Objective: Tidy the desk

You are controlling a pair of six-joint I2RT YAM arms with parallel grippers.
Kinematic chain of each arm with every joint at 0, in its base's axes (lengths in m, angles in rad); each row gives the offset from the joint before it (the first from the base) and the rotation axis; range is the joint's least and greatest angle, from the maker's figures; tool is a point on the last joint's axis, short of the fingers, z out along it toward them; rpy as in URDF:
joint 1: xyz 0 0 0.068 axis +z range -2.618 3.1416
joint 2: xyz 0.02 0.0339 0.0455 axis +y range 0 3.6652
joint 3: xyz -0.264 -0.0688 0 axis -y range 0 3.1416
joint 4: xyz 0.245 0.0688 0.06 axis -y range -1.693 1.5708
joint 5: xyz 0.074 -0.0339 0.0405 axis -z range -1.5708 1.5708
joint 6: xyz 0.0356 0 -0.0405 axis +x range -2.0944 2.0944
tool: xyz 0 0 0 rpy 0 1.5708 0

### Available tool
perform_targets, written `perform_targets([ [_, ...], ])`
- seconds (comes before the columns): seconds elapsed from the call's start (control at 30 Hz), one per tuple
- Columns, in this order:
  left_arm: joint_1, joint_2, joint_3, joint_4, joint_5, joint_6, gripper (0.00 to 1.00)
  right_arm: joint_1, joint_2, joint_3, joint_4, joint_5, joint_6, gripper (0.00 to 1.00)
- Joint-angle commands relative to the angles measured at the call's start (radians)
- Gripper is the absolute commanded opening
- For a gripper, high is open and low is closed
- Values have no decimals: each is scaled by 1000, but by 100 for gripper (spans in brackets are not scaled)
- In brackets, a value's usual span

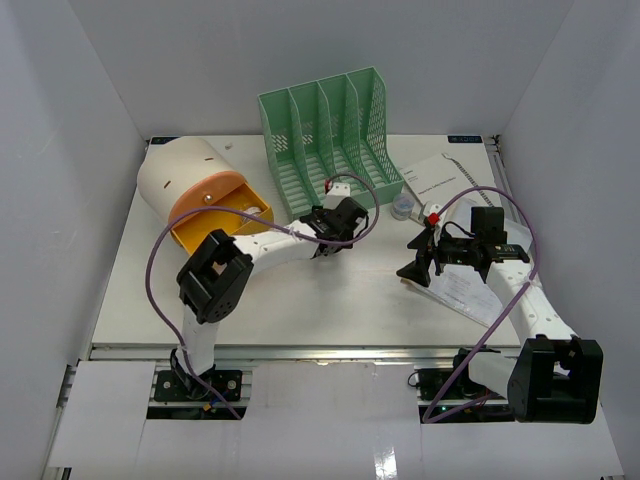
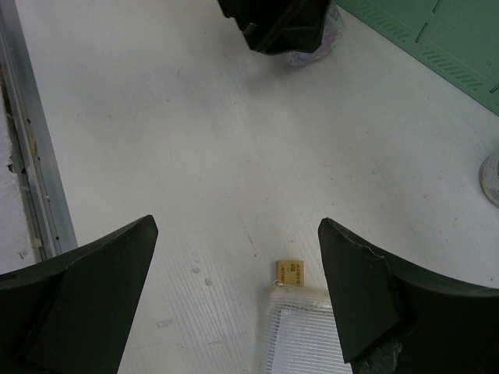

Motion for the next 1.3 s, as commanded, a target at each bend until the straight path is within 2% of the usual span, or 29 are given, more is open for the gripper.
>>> perform_targets([
  [0.0,-64,-278,-36,6,-46,108,17,-9,-10,33,18,-23,4,90],
  [0.17,-36,-496,-76,-32,-129,290,17,-9,-11,31,18,-27,3,90],
  [0.33,79,-617,-61,-206,-162,329,17,-12,-14,28,18,-33,4,90],
  [0.5,251,-714,-93,-282,-135,253,16,-12,-8,28,18,-35,4,90],
  [0.63,323,-746,-128,-319,-156,160,15,-12,-2,27,18,-37,5,90],
  [0.97,374,-778,-241,-333,-178,35,19,-14,-4,27,18,-40,6,90],
  [1.1,392,-773,-277,-334,-174,-2,33,-13,-7,27,18,-42,4,90],
  [1.2,395,-767,-273,-333,-147,-22,59,-14,-8,25,18,-40,4,90],
  [1.27,395,-758,-264,-329,-118,-22,70,-13,-9,27,19,-35,4,90],
])
